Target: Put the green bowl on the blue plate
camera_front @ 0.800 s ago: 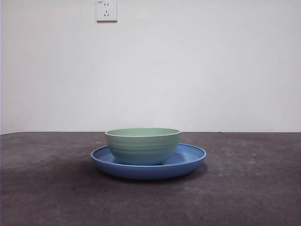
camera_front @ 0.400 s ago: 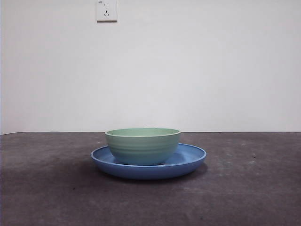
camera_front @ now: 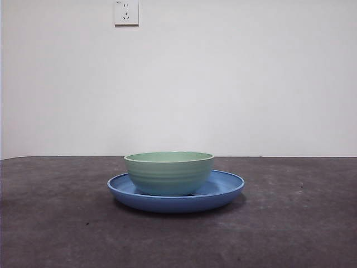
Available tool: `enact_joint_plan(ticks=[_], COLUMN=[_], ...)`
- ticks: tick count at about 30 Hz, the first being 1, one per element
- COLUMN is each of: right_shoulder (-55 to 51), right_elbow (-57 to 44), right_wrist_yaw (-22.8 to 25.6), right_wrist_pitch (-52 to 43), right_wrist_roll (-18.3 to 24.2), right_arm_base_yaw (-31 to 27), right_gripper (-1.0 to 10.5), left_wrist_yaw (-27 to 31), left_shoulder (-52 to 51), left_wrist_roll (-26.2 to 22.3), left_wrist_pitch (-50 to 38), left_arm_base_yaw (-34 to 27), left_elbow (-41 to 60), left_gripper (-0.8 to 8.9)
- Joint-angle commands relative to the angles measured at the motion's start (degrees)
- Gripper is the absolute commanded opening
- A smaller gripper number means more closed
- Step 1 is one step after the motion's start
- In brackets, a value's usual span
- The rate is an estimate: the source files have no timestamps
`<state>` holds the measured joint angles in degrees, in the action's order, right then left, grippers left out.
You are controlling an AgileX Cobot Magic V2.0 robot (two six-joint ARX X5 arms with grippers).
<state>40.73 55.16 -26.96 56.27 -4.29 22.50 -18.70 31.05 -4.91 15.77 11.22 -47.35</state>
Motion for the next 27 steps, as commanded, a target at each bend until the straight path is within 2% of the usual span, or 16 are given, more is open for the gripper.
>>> enact_joint_plan(ticks=[1, 5, 8, 18, 27], right_shoulder=[0.3, 0.3, 0.3, 0.3, 0.3], right_elbow=[1.0, 1.0, 1.0, 1.0, 1.0], right_wrist_yaw=[0.0, 0.0, -0.1, -0.1, 0.0], right_wrist_pitch=[-0.6, -0.6, -0.6, -0.6, -0.6], right_wrist_roll=[0.5, 0.5, 0.5, 0.5, 0.5], right_arm_base_yaw=[0.3, 0.3, 0.3, 0.3, 0.3], right_gripper=[0.1, 0.1, 0.1, 0.1, 0.1], left_wrist_yaw=[4.5, 10.6, 12.6, 13.2, 14.9], left_shoulder=[-4.0, -10.3, -14.3, -23.7, -29.1], left_wrist_roll=[-0.9, -0.9, -0.8, -0.3, -0.2], left_wrist_pitch=[-6.3, -9.8, -9.9, -11.6, -11.0], left_arm_base_yaw=[-3.3, -6.8, -8.3, -10.3, -10.7], left_elbow=[4.4, 12.3, 18.0, 34.6, 42.5], left_gripper=[0.09, 0.09, 0.09, 0.09, 0.09])
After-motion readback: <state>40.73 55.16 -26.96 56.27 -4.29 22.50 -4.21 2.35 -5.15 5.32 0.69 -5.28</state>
